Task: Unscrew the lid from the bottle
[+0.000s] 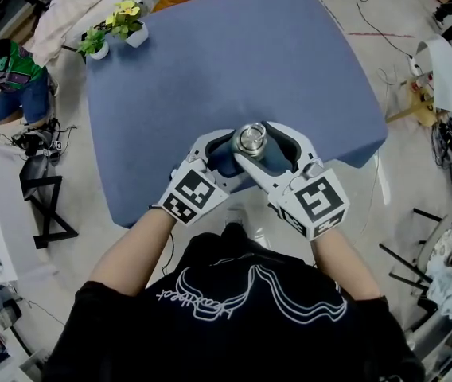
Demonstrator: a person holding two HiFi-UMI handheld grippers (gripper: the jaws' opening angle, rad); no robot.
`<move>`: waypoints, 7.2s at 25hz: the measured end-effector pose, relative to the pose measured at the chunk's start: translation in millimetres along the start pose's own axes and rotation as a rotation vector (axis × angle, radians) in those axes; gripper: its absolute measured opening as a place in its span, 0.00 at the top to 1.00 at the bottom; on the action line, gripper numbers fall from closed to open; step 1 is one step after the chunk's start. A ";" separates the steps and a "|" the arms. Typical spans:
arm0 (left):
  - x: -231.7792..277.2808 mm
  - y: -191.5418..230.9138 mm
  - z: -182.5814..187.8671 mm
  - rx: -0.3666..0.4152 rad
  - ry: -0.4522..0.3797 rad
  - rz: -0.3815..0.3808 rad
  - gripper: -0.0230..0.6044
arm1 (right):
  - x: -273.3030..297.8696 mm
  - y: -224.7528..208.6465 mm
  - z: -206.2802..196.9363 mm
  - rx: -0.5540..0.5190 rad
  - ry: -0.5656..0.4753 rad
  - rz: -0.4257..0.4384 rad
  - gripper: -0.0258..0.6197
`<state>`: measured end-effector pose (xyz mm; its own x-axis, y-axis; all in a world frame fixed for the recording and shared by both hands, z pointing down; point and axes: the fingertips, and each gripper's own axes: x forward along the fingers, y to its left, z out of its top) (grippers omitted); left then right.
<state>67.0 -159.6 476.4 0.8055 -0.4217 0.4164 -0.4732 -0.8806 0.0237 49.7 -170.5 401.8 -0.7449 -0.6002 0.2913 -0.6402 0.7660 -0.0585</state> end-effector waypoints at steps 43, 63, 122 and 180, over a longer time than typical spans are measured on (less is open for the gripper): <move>-0.9 3.3 -1.8 0.149 0.028 -0.307 0.45 | 3.0 9.3 -1.5 -0.204 0.109 0.675 0.57; -0.4 2.9 -1.6 0.165 0.031 -0.391 0.45 | 4.4 4.5 0.0 -0.188 0.119 0.744 0.51; 0.7 3.6 -5.8 0.042 0.031 -0.133 0.45 | 10.7 6.6 -4.6 -0.129 0.063 0.256 0.55; -3.4 5.5 -7.4 0.049 0.034 -0.101 0.45 | 9.5 9.8 -0.9 -0.171 -0.036 0.067 0.56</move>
<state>59.0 -161.4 481.8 0.8352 -0.3238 0.4446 -0.3717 -0.9281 0.0224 36.6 -168.5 404.8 -0.7932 -0.5519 0.2573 -0.5498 0.8308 0.0869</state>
